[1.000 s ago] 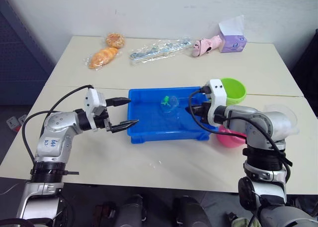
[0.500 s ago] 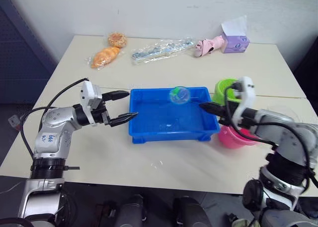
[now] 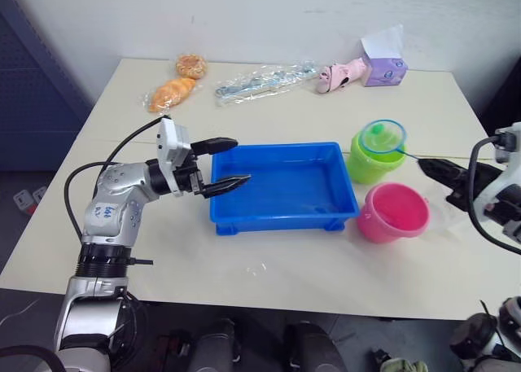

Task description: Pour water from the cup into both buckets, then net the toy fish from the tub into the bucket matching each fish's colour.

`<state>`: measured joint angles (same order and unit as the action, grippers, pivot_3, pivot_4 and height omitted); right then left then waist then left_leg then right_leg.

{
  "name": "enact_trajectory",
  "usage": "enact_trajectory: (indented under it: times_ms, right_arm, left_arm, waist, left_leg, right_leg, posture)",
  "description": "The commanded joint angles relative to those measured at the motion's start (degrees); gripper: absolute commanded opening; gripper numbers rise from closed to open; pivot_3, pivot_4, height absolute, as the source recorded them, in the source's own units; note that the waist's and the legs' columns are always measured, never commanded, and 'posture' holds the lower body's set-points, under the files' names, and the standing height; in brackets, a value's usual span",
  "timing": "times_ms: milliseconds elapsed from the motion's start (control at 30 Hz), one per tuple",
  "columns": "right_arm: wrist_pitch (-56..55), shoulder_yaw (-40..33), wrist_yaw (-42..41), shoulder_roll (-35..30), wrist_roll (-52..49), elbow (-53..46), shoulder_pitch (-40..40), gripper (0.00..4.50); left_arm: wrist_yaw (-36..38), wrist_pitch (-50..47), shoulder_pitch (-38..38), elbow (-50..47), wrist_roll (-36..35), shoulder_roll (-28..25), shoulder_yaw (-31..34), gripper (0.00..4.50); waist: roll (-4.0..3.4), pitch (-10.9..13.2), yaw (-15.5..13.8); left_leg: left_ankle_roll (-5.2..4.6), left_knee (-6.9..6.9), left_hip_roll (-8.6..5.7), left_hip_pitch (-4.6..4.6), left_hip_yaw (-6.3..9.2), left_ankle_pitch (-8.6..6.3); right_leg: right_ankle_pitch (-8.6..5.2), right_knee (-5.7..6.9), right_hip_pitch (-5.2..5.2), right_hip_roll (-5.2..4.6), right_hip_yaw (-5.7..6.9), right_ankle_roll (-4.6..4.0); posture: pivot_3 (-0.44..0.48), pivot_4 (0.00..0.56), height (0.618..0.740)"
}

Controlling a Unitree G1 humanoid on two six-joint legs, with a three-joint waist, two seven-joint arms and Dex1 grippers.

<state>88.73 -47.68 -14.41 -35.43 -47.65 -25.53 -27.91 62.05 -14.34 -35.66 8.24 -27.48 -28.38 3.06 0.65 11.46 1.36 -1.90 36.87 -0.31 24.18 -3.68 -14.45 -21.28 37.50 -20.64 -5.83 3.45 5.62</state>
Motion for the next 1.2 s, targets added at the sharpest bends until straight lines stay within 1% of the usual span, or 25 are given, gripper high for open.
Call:
enact_trajectory:
  times_ms: [33,100,233,333,467,600,700,767,967,1100,1200]
  right_arm:
    - [-6.0,2.8,-1.5,-4.0,3.0,0.4,3.2,0.0]
    - [-10.4,5.9,-1.8,-4.7,5.4,1.5,5.0,0.0]
    - [-18.6,10.8,-0.8,-4.3,10.1,3.5,6.7,0.0]
    - [-23.9,13.3,-0.1,-3.6,13.0,4.6,7.2,0.0]
    - [-32.0,18.6,-0.8,-5.4,18.8,5.8,8.2,0.0]
    - [-40.2,25.5,-2.6,-9.8,26.1,7.3,10.0,0.0]
    - [-50.3,32.5,-2.4,-15.7,36.9,9.3,12.3,0.0]
    - [-56.4,35.7,-3.3,-19.0,42.2,10.7,14.1,0.0]
    - [-66.6,37.3,-5.2,-19.7,47.4,13.4,17.0,0.0]
    - [-70.6,37.2,-5.9,-18.0,48.7,13.7,17.6,0.0]
    - [-74.6,38.1,-5.8,-18.8,52.3,14.2,18.4,0.0]
  left_arm:
    - [-0.1,0.7,-1.2,-0.2,0.4,1.4,-1.0,4.46]
    - [-0.3,1.4,-1.8,0.5,1.0,2.8,-1.9,4.46]
    - [-1.0,1.6,-2.2,0.1,1.3,5.0,-2.9,4.46]
    - [-1.3,1.5,-1.6,-0.7,1.3,5.5,-3.2,4.46]
    - [-1.1,1.4,-1.0,-1.1,1.1,5.2,-3.2,4.46]
    - [-1.0,1.5,-0.9,-0.8,1.2,5.0,-3.1,4.46]
    - [-1.0,1.6,-0.9,-0.7,1.3,5.1,-3.2,4.46]
    - [-1.1,1.6,-0.9,-0.7,1.4,5.2,-3.4,4.46]
    - [-1.0,1.6,-0.6,-0.9,1.4,4.8,-3.2,4.46]
    - [-0.8,1.7,-0.1,-1.1,1.4,4.4,-3.0,4.46]
    - [-0.7,1.8,0.3,-1.3,1.5,4.3,-3.0,4.46]
  waist:
    - [0.0,0.0,-0.2]
    - [0.0,0.0,-0.2]
    - [0.0,0.0,-0.1]
    - [0.0,0.0,0.1]
    - [0.0,0.0,0.0]
    - [0.0,0.0,-0.1]
    - [0.0,0.0,-0.3]
    - [-0.01,0.0,-0.6]
    - [0.0,0.0,-1.2]
    - [0.0,0.0,-1.3]
    - [0.0,0.0,-1.3]
  left_leg:
    - [0.0,0.0,0.0,0.0,0.0,0.0]
    - [0.0,0.0,0.0,0.0,0.0,0.0]
    - [0.0,0.07,0.0,-0.01,0.0,0.01]
    - [0.02,0.06,0.01,-0.01,0.0,0.02]
    - [0.05,0.06,0.02,-0.02,0.02,0.04]
    - [0.05,0.08,0.01,-0.01,0.0,0.03]
    - [0.05,0.08,0.01,-0.01,0.02,0.03]
    - [0.05,0.1,0.0,-0.01,-0.01,0.03]
    - [0.06,0.14,0.03,-0.02,0.0,0.04]
    - [0.06,0.14,0.02,-0.02,0.0,0.04]
    - [0.07,0.15,0.02,-0.02,0.03,0.05]
  right_leg:
    - [0.0,-0.02,0.01,0.0,0.01,0.0]
    - [0.0,-0.03,0.01,0.0,0.01,0.0]
    - [0.0,-0.01,0.04,0.02,0.01,0.01]
    - [0.0,0.0,0.03,0.05,0.01,0.01]
    - [0.0,0.0,0.03,0.06,0.03,0.01]
    - [0.0,-0.02,0.04,0.06,0.03,0.01]
    - [0.0,-0.03,0.04,0.06,0.05,0.01]
    - [0.0,-0.04,0.03,0.05,0.04,0.02]
    - [0.0,-0.07,0.07,0.09,0.07,0.02]
    - [0.0,-0.07,0.07,0.08,0.08,0.02]
    - [0.0,-0.07,0.08,0.09,0.11,0.02]
  posture:
    - [0.0,0.15,0.74]
    - [0.0,0.15,0.74]
    - [0.0,0.15,0.74]
    - [0.0,0.15,0.74]
    - [0.0,0.15,0.74]
    - [0.0,0.15,0.74]
    - [0.0,0.15,0.74]
    - [0.0,0.15,0.74]
    - [0.0,0.15,0.74]
    - [0.0,0.15,0.74]
    - [0.0,0.15,0.74]
